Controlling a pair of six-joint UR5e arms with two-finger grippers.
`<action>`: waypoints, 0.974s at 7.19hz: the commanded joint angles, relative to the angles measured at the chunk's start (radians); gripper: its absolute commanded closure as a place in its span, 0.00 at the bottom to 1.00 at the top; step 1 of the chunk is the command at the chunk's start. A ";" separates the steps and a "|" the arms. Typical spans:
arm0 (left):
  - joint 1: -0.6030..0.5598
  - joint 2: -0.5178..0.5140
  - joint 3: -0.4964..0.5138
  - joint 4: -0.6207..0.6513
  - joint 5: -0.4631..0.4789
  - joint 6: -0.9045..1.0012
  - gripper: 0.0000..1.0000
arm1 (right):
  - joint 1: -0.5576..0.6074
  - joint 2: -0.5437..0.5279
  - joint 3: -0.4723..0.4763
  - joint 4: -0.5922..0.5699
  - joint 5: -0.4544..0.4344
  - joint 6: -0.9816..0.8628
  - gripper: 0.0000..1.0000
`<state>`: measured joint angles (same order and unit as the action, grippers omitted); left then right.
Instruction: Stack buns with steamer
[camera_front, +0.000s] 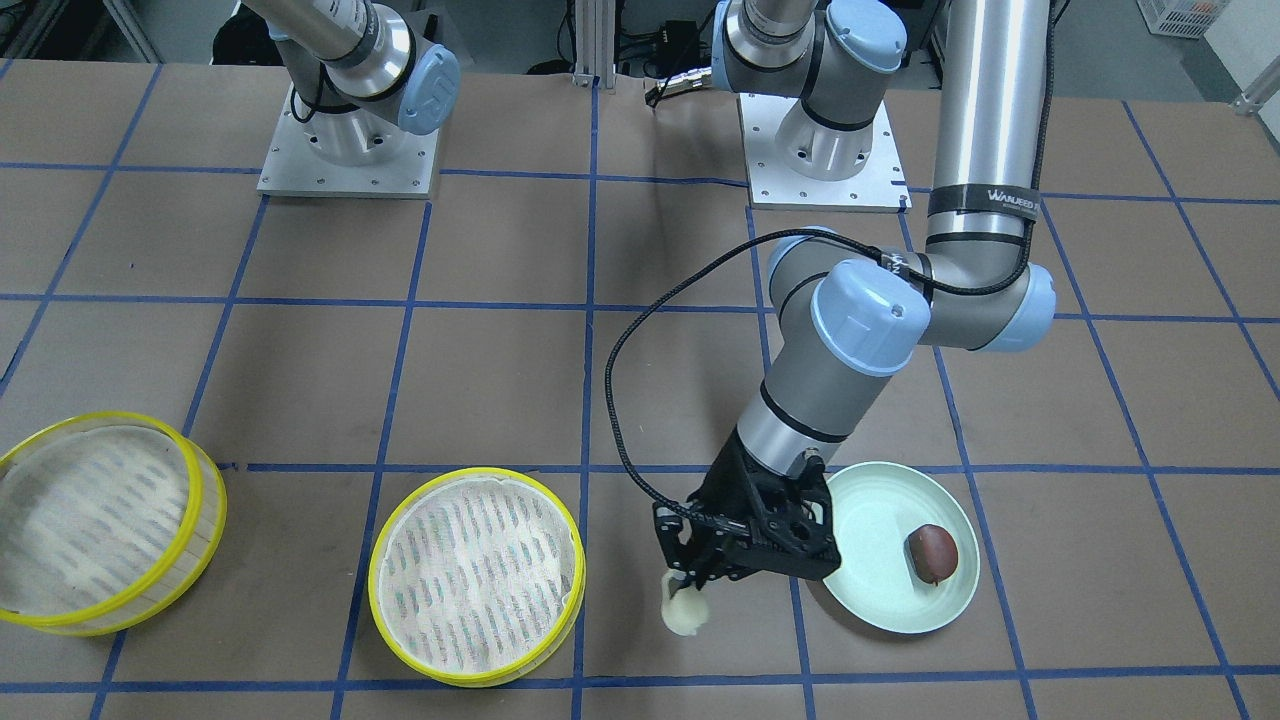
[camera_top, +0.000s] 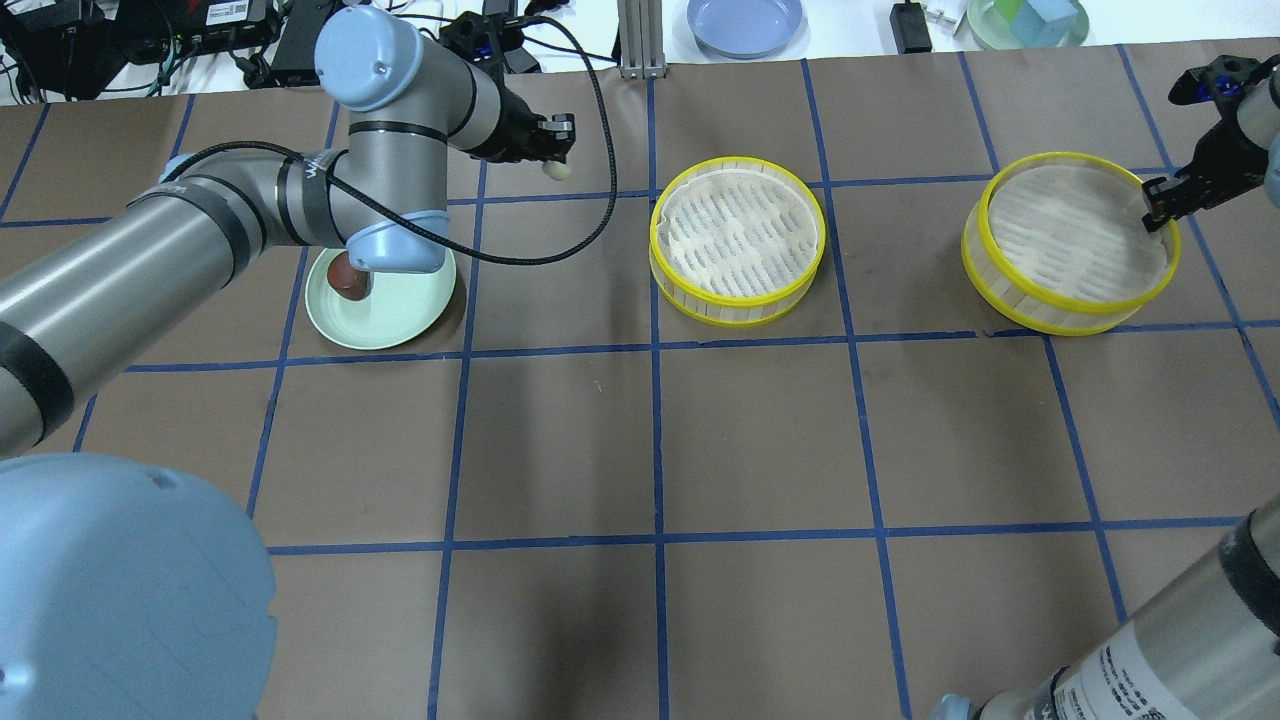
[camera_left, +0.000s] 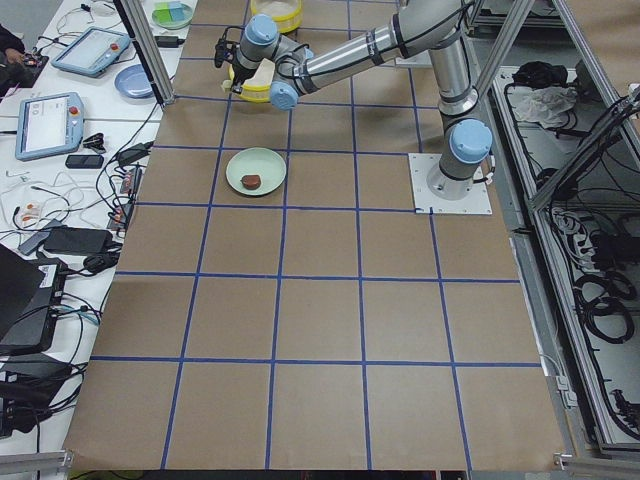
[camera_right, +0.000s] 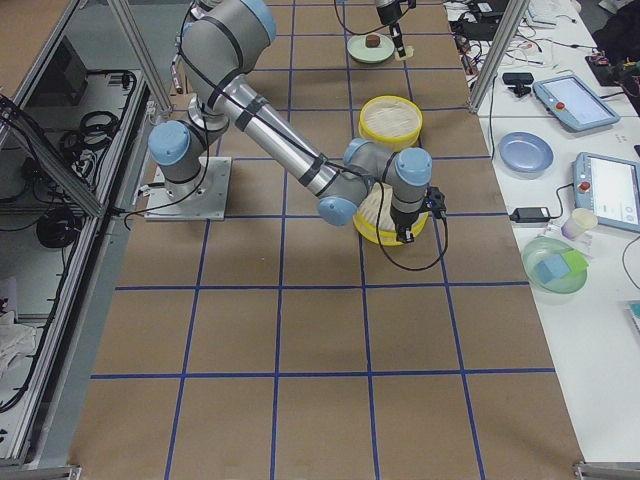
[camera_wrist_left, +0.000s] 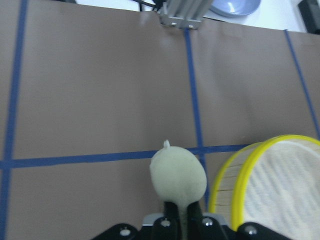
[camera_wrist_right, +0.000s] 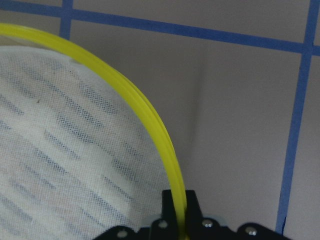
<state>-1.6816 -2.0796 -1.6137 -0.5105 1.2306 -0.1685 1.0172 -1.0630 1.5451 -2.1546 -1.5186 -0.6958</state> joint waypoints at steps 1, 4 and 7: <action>-0.090 -0.066 0.004 0.078 -0.088 -0.062 1.00 | 0.027 -0.029 0.001 0.010 0.000 0.015 0.96; -0.148 -0.132 0.011 0.084 -0.108 -0.135 0.36 | 0.087 -0.069 0.015 0.057 -0.003 0.105 0.97; -0.148 -0.128 0.014 0.073 -0.106 -0.131 0.00 | 0.129 -0.098 0.016 0.053 -0.020 0.211 0.97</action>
<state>-1.8292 -2.2129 -1.6023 -0.4319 1.1252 -0.2985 1.1256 -1.1416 1.5610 -2.1063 -1.5287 -0.5335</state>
